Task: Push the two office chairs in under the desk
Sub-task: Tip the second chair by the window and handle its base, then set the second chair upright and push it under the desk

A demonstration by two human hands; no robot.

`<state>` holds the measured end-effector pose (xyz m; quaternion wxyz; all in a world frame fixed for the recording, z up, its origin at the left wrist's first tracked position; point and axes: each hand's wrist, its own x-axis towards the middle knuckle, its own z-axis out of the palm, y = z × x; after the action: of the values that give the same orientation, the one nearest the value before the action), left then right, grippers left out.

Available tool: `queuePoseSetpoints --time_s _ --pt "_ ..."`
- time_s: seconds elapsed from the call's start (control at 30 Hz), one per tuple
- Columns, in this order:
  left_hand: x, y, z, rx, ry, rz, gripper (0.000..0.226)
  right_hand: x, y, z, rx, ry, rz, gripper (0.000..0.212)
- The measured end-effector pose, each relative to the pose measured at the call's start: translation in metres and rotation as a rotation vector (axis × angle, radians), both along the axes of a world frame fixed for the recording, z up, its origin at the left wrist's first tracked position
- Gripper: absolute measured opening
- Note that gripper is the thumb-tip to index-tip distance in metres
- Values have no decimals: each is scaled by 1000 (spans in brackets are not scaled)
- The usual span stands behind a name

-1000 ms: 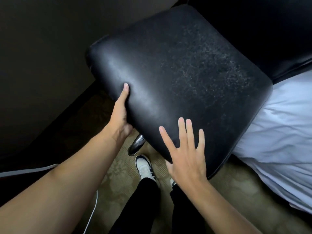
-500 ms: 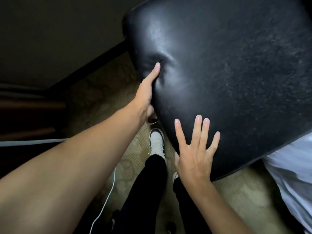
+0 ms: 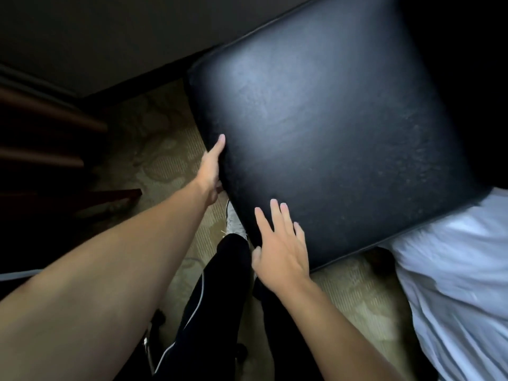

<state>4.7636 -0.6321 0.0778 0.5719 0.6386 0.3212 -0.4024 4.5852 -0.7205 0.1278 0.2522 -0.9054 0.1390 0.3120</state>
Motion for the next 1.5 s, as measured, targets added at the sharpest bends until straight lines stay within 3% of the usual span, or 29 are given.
queuePoseSetpoints --time_s 0.13,0.33,0.53,0.93,1.27,1.5 --pt "-16 1 46 295 -160 -203 76 -2 -10 36 68 59 -160 70" --pt "-44 -27 133 352 -345 -474 53 8 -38 101 74 -13 -270 58" --pt "-72 -27 208 307 -494 -356 29 26 -42 163 84 -31 -291 57" --pt "-111 35 384 224 -742 -106 13 19 -15 324 119 -298 -196 52" --pt "-129 10 485 133 -887 -184 15 53 -75 480 73 -567 -173 39" --pt "-100 -74 505 174 -911 -306 14 111 -177 527 48 -642 -122 40"
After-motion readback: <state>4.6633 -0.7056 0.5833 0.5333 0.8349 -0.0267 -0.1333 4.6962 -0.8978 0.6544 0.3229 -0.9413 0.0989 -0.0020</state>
